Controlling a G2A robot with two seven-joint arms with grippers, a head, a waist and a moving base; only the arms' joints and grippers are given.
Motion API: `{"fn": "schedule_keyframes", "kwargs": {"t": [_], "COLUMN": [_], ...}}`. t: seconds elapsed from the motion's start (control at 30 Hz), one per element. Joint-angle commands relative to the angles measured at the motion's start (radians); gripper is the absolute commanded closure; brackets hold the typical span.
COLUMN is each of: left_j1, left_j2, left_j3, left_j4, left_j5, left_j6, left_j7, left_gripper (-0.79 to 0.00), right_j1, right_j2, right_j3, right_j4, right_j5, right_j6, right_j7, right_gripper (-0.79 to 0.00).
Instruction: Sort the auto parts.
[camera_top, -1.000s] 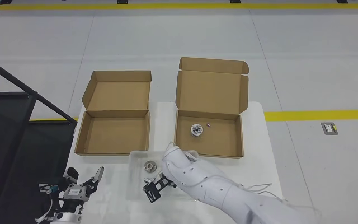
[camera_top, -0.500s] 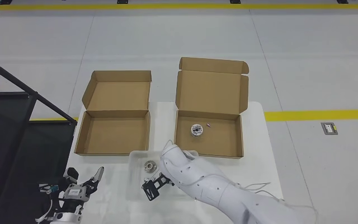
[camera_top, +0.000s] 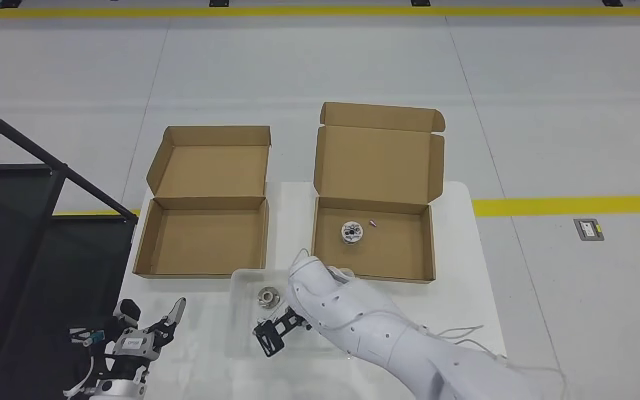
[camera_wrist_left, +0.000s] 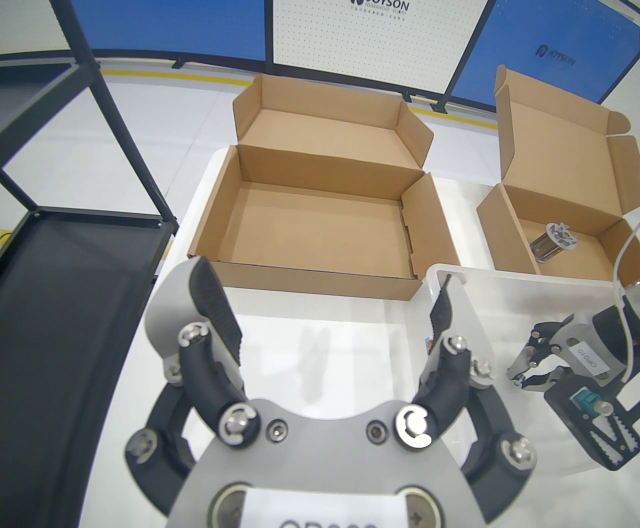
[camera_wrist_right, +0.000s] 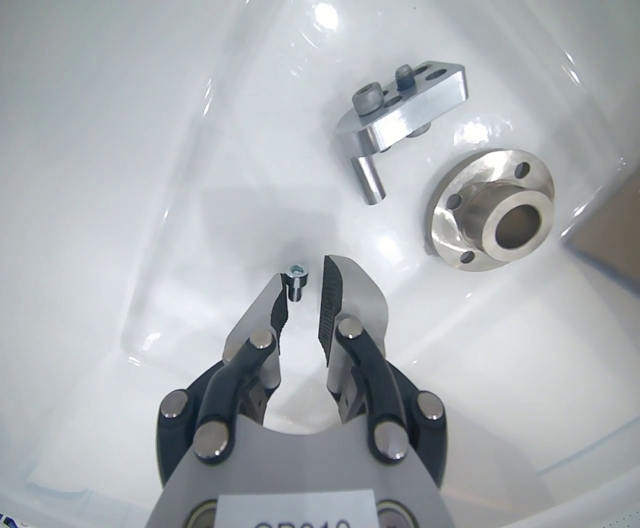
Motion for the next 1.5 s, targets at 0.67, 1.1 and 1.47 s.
{"fn": "schedule_keyframes", "kwargs": {"t": [0.67,1.1,1.47], "left_j1": [0.000,0.000,0.000], "left_j2": [0.000,0.000,0.000], "left_j3": [0.000,0.000,0.000], "left_j4": [0.000,0.000,0.000], "left_j5": [0.000,0.000,0.000], "left_j6": [0.000,0.000,0.000], "left_j7": [0.000,0.000,0.000], "left_gripper": [-0.785,-0.785,-0.785], "right_j1": [0.136,0.035,-0.291], "right_j2": [0.073,0.369,0.547], "right_j3": [0.004,0.256,0.604], "right_j4": [-0.038,-0.399,-0.867], "right_j5": [-0.034,-0.047,0.031], "right_j6": [0.000,0.129,0.142], "right_j7": [-0.354,-0.401,-0.030], "right_gripper": [0.000,0.000,0.000]}}
